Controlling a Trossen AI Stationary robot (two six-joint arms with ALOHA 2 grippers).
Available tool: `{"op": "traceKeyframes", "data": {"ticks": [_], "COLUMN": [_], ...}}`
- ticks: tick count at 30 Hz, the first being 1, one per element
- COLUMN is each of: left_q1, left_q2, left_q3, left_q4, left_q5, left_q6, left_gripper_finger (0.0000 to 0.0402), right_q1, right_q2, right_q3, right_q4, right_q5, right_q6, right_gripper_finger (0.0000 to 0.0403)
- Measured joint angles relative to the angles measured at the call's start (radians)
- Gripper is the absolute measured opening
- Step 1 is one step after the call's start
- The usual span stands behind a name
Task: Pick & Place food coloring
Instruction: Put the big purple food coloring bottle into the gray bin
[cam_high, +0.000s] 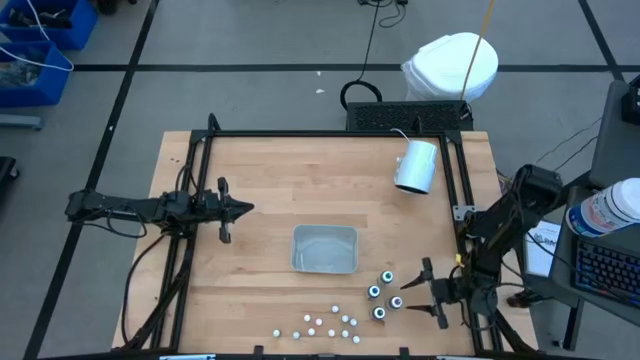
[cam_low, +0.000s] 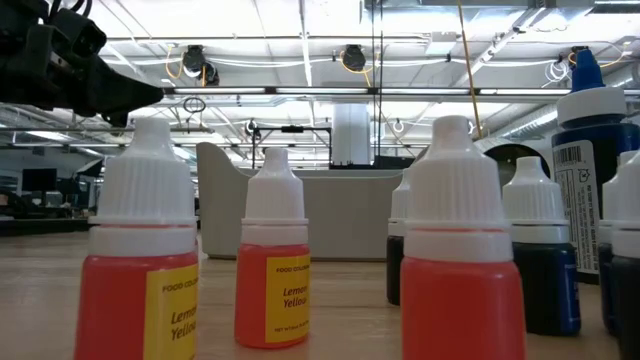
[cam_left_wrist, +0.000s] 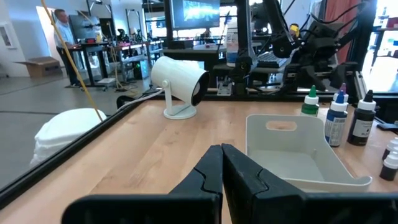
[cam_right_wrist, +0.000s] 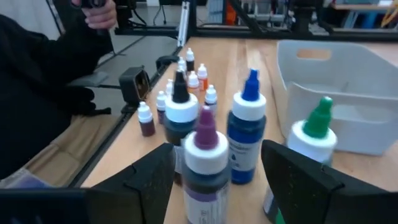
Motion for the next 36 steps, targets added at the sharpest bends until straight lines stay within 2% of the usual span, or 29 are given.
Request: {"op": "traceKeyframes", "data": {"ticks": [8, 15, 36], "left_q1": [0.0, 0.0, 0.0], "left_q2": [0.0, 0.0, 0.0], "left_q3": [0.0, 0.0, 0.0], "left_q4": [0.0, 0.001, 0.002], "left_q5": [0.0, 0.0, 0.0], "left_q6": [0.051, 0.051, 0.05], "left_gripper_finger": [0.001, 0.001, 0.001], "right_q1": [-0.032, -0.054, -0.078], "right_q2": [0.068, 0.069, 0.069], "right_q3": [0.032, 0.058, 0.058], "right_q4": [0.039, 0.032, -0.036], "right_q5": [0.0, -0.026, -0.079], "right_q6": [-0.026, -0.065, 0.022], "right_gripper_finger": [0.0227, 0.0226, 0.0226]}}
